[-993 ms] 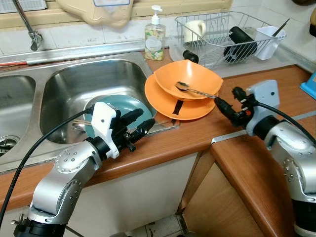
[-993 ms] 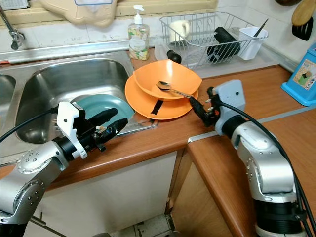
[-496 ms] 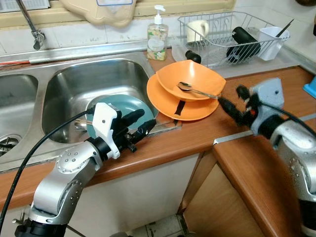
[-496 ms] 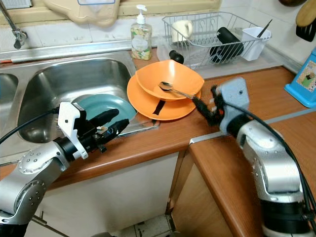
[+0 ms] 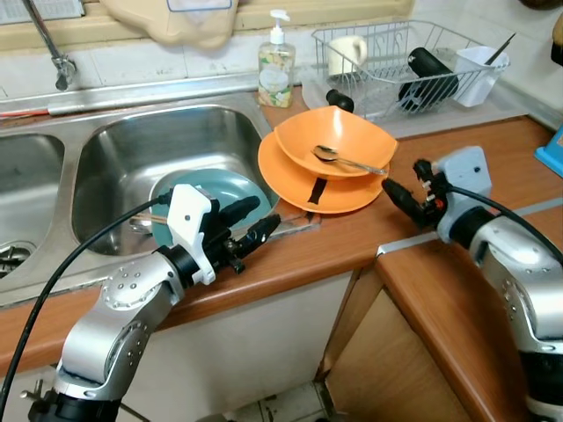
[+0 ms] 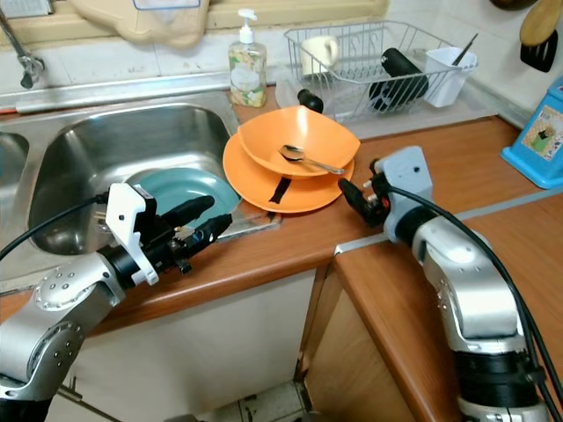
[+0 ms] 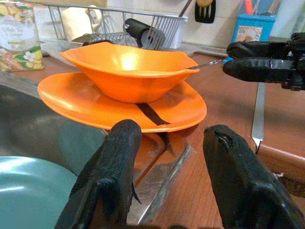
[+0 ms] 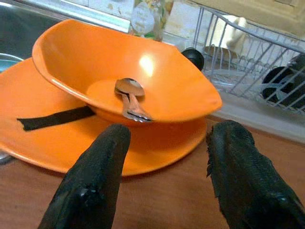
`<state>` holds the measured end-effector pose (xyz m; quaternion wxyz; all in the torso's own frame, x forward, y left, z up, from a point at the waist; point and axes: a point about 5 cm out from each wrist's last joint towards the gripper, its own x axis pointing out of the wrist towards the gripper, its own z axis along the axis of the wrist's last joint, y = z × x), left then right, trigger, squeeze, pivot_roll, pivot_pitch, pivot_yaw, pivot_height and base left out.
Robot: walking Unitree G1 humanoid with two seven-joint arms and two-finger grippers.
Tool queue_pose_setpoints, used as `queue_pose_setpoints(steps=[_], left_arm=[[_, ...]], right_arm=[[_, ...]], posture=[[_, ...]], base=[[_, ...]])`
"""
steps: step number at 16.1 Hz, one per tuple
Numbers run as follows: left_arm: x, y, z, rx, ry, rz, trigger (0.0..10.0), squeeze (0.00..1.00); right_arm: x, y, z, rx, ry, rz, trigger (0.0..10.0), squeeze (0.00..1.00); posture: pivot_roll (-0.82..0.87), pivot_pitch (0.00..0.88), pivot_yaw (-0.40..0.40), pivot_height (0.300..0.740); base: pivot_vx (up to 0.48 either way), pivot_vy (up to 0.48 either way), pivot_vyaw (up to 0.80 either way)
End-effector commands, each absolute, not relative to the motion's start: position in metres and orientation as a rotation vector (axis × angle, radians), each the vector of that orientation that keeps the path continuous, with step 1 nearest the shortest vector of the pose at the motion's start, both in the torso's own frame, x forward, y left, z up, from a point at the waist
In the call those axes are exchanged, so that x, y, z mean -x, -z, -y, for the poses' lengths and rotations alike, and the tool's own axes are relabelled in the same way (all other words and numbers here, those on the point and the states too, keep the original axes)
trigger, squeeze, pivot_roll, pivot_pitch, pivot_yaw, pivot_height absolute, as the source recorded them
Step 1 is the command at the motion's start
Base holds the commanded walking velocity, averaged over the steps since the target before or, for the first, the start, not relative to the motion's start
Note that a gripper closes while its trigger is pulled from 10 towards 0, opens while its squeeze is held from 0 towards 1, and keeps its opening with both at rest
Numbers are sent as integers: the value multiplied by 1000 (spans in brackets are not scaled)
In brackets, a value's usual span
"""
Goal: Kitchen organization
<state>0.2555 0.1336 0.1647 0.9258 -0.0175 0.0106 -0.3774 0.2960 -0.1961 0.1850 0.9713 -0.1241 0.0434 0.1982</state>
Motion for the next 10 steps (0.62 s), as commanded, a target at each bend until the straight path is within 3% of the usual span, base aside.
queue_pose_setpoints(steps=[1, 10], left_arm=[[-254, -166, -132, 21, 788, -21, 10000, 0], [-255, -166, -133, 15, 776, -21, 10000, 0]], right_arm=[[-300, -190, 194, 263, -402, -68, 10000, 0], [-314, -205, 184, 264, -414, 7, 10000, 0]], posture=[[-105, 0, 20, 740], [-100, 0, 15, 740]], base=[[0, 0, 0], [0, 0, 0]])
